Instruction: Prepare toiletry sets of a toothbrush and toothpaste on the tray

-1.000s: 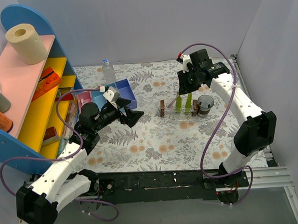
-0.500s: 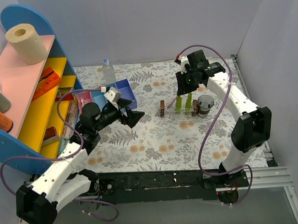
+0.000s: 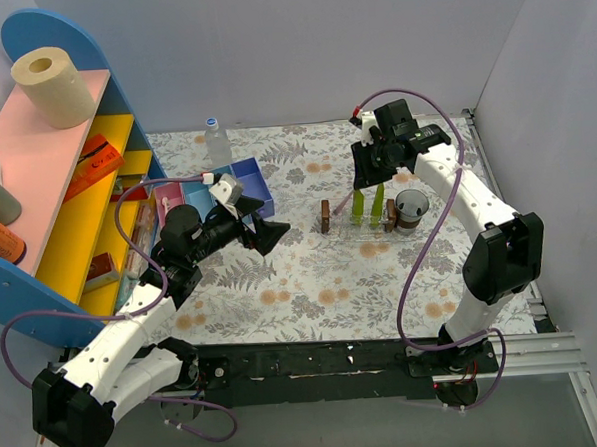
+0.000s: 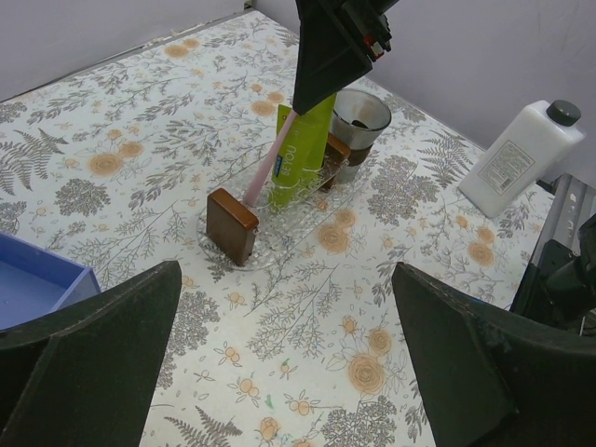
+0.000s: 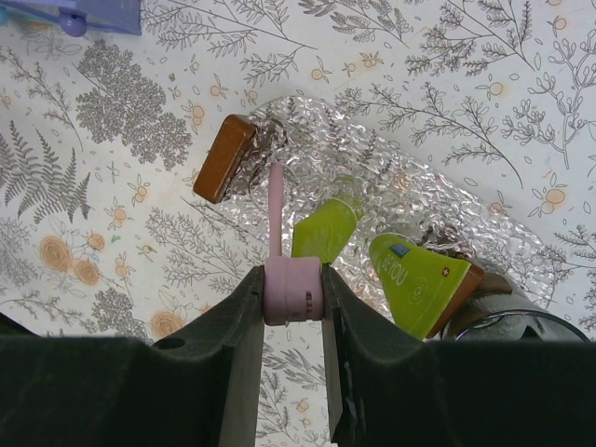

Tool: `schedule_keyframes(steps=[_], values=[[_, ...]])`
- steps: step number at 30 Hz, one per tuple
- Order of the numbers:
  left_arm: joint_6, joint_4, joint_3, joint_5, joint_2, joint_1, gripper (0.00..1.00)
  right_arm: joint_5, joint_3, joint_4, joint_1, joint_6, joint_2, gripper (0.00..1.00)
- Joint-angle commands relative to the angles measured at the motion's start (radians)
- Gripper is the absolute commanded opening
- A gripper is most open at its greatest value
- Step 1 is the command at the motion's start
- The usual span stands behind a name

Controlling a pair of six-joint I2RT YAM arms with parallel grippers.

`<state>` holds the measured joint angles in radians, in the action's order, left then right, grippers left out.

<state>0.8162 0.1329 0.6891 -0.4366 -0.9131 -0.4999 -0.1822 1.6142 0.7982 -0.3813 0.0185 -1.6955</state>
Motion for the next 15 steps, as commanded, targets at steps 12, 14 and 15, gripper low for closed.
schedule_keyframes(steps=[12,14,15], values=[[-0.025,-0.012,0.018,0.013,-0.003,-0.012,0.98,-0.025,-0.023,-0.077,-0.010,0.024,-0.006,0.01],[-0.025,-0.012,0.017,0.013,-0.003,-0.014,0.98,-0.025,-0.023,-0.079,-0.011,0.024,-0.009,0.01],[-0.026,-0.012,0.016,0.015,-0.003,-0.014,0.98,-0.025,-0.025,-0.080,-0.010,0.024,-0.009,0.01]])
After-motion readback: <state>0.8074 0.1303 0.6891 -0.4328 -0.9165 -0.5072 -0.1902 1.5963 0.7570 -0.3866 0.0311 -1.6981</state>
